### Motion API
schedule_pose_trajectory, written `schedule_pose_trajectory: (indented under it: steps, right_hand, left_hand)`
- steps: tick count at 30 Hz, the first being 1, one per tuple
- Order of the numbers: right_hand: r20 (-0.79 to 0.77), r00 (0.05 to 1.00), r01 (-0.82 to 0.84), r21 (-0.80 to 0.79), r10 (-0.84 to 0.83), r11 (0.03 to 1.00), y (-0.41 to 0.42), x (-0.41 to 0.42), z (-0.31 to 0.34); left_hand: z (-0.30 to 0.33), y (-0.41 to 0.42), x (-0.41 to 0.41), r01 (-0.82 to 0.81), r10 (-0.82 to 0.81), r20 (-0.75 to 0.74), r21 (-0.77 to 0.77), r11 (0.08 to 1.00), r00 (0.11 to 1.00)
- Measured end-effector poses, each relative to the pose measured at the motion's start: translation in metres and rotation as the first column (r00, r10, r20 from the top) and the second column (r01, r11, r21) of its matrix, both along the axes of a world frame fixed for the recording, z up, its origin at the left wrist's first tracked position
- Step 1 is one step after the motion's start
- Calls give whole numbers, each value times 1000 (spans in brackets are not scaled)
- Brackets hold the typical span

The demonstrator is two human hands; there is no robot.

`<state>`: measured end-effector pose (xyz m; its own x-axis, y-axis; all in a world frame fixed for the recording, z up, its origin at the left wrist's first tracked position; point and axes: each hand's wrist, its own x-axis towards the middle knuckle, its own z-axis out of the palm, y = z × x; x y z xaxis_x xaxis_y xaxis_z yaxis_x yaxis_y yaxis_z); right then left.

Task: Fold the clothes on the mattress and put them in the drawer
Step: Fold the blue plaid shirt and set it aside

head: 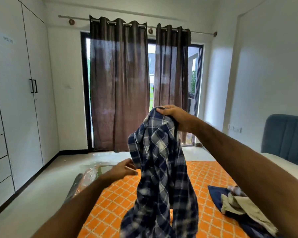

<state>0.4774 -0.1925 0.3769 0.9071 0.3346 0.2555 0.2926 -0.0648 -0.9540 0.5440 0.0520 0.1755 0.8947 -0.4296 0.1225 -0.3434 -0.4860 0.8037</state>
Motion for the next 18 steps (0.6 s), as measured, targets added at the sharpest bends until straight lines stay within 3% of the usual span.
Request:
schedule_pose_trajectory:
  steps: [7, 11, 13, 15, 18]
  right_hand:
    - [-57, 997, -52, 45, 54, 998, -25, -5, 17]
    - [-79, 997, -11, 43, 15, 999, -43, -6, 17]
    - [-81, 996, 36, 47, -32, 998, -57, -6, 17]
    - [-75, 991, 116, 40, -113, 992, -71, -3, 17]
    - [-48, 961, 271, -7, -271, 963, -92, 0, 13]
  left_hand:
    - [-51, -48, -17, 256, -275, -172, -124, 959, 946]
    - [-52, -71, -27, 198, -288, -203, -374, 906, 936]
    - [-49, -74, -27, 140, -248, -168, -483, 864, 954]
    - [-42, -68, -22, 45, -92, -71, -493, 869, 993]
    - [-29, -47, -5, -94, 197, 238, -383, 919, 951]
